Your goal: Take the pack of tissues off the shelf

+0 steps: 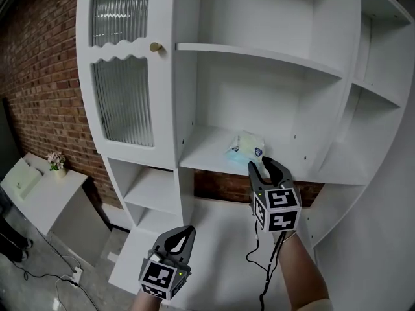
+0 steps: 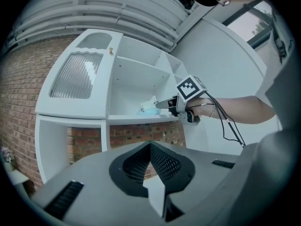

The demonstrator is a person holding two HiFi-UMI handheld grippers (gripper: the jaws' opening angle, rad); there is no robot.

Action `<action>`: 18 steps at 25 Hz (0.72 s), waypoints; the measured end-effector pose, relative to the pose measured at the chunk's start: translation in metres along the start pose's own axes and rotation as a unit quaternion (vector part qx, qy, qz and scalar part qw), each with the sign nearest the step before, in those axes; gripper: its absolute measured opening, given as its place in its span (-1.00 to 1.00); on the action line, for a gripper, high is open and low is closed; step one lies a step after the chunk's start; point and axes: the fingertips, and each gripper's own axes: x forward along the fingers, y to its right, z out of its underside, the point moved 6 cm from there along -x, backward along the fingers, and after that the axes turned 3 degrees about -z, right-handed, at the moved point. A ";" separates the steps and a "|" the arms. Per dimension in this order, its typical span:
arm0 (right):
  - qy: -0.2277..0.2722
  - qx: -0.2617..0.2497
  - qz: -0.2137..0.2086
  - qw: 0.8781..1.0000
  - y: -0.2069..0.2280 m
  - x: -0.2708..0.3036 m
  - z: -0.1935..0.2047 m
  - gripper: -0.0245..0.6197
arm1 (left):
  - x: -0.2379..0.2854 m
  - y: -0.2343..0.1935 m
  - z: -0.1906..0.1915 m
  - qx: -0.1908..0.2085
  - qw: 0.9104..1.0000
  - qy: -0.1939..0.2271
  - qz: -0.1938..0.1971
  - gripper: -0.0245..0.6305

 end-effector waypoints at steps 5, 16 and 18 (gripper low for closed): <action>-0.010 -0.019 0.010 1.000 0.002 0.002 -0.005 -0.80 | -0.001 -0.004 0.002 -0.002 1.000 -0.002 -0.007 -0.88; 0.013 -0.039 0.007 0.999 -0.013 -0.023 -0.011 -0.88 | -0.009 -0.003 0.003 0.004 1.000 -0.003 -0.001 -0.88; 0.023 -0.036 0.002 0.999 -0.018 -0.034 -0.011 -0.88 | -0.011 -0.002 0.006 0.011 1.000 -0.008 0.002 -0.88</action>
